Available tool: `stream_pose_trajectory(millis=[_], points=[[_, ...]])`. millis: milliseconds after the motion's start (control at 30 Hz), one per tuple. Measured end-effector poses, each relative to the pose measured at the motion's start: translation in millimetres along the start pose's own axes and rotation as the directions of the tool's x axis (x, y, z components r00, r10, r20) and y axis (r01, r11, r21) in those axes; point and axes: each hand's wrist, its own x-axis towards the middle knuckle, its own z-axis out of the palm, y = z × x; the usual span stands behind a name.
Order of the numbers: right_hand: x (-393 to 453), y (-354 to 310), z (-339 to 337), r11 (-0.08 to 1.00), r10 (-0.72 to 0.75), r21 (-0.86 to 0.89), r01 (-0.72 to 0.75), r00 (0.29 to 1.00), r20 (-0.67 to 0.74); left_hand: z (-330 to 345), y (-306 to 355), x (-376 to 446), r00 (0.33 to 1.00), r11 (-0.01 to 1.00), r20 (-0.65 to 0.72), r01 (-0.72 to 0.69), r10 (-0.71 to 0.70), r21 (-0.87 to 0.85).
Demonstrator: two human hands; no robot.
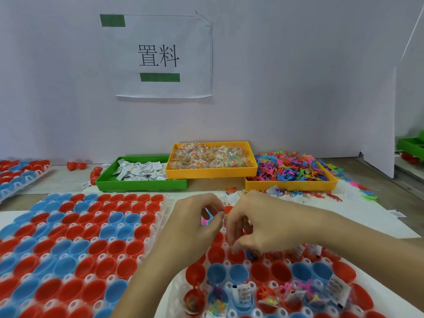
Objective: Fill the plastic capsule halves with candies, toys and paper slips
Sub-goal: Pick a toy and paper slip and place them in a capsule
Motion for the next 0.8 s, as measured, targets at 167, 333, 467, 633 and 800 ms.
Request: stream_pose_trajectory(millis=[167,333,467,633,800], points=[[1.4,-4.1,2.2,1.000,0.009,-0.015,-0.009,1.000,-0.002,-0.3,0.7,-0.2,1.000,1.000,0.005,-0.001,0.001,0.010],[1.0,-6.6,1.7,0.999,0.039,-0.032,-0.039,0.999,0.000,-0.7,1.2,-0.2,1.000,1.000,0.004,-0.001,0.001,0.008],[0.9,-9.5,6.0,0.997,0.042,-0.064,-0.042,0.999,0.006,-0.9,1.4,0.0,1.000,1.000,-0.002,-0.011,0.011,0.001],[1.4,-11.5,9.0,0.995,0.043,-0.091,-0.042,0.999,0.009,-1.2,0.8,0.2,1.000,1.000,-0.003,-0.011,0.011,0.002],[0.6,-10.9,9.6,0.994,0.035,-0.106,-0.037,0.999,-0.022,-2.6,-1.6,0.9,1.000,1.000,-0.027,0.000,0.000,0.002]])
